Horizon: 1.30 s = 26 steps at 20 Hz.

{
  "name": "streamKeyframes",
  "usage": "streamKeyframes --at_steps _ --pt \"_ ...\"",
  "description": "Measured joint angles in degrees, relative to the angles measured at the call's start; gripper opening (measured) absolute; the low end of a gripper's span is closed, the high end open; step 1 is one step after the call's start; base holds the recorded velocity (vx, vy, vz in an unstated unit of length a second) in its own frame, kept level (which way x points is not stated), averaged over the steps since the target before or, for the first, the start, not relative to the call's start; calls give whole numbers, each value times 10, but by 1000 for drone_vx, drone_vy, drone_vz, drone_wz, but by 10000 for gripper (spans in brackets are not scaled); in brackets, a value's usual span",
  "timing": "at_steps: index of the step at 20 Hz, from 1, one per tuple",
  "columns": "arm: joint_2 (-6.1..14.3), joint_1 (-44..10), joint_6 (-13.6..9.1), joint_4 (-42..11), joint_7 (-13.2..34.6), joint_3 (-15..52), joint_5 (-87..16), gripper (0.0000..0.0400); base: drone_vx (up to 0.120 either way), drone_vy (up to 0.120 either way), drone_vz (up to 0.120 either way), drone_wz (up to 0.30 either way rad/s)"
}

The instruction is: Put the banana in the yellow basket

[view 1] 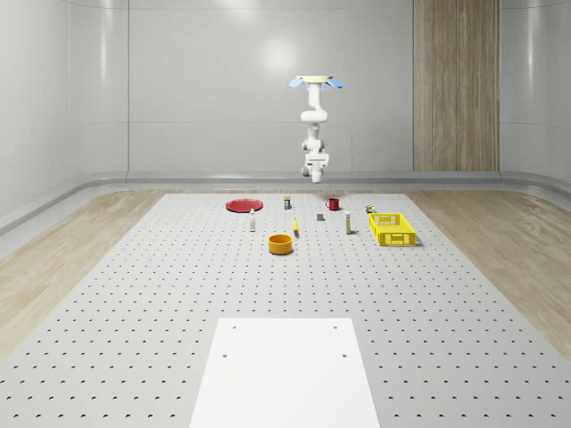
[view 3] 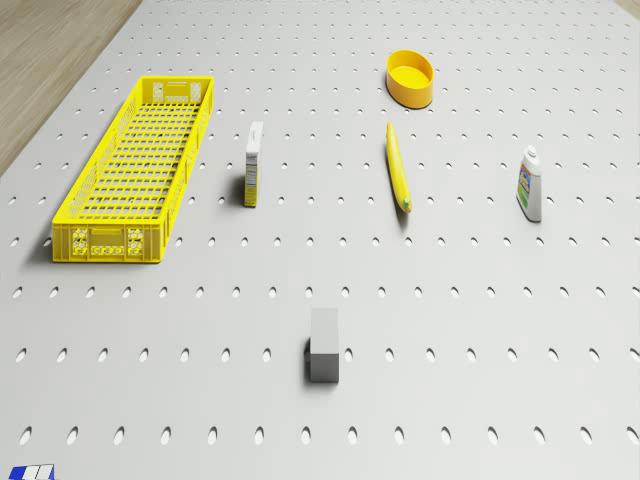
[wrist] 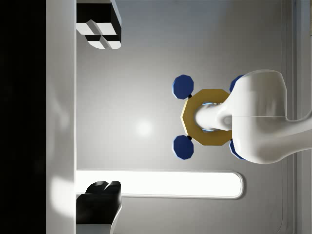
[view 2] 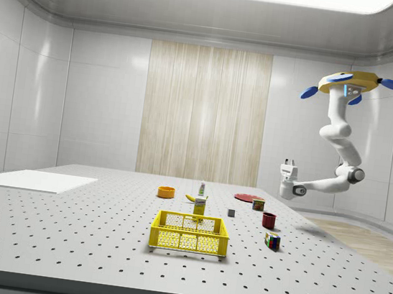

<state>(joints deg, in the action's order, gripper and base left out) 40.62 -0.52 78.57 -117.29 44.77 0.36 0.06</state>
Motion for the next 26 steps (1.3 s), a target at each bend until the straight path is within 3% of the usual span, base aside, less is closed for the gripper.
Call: streamKeyframes --at_steps 17,26 --pt "5 -5 7 -5 3 15 -21 400 120 -120 0 0" --pt "10 -22 13 -15 13 71 -100 400 120 -120 0 0"
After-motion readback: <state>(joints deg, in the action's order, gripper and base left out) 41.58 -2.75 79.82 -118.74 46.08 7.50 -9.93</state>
